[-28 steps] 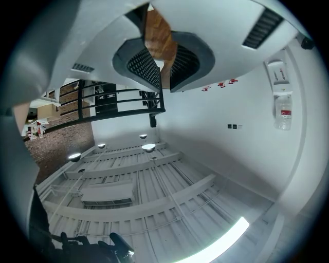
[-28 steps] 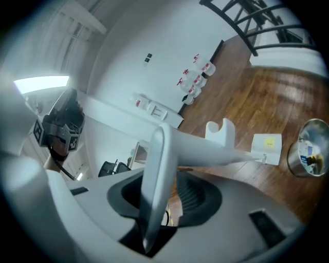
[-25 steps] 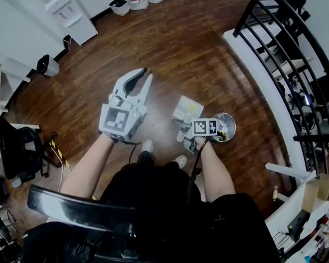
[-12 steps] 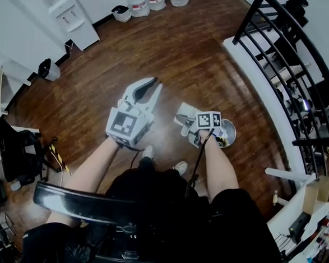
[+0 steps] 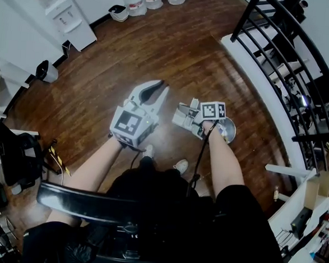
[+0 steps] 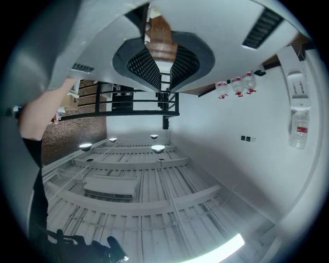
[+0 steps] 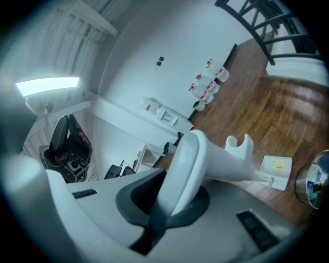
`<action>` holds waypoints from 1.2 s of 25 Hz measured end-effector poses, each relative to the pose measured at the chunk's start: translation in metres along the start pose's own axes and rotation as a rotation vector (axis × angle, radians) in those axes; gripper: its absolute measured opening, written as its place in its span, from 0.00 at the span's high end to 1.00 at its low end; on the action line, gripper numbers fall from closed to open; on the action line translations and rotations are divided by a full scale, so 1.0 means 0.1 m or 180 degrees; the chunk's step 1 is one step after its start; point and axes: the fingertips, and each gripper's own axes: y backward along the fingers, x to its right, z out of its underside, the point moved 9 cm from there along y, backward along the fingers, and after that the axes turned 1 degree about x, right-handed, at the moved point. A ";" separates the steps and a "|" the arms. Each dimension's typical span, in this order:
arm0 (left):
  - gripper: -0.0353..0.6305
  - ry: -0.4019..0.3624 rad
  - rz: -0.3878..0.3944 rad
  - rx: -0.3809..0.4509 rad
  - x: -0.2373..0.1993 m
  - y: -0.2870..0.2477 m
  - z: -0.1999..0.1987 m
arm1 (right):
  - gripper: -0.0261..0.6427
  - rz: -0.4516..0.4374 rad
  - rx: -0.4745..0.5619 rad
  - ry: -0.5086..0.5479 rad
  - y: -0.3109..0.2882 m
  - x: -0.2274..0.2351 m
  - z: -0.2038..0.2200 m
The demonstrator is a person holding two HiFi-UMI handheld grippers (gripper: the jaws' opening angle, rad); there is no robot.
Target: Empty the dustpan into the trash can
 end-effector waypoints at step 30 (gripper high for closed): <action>0.71 0.2143 0.0901 -0.0683 0.01 -1.31 0.63 | 0.95 0.0282 0.0606 0.0895 1.42 -1.40 -0.76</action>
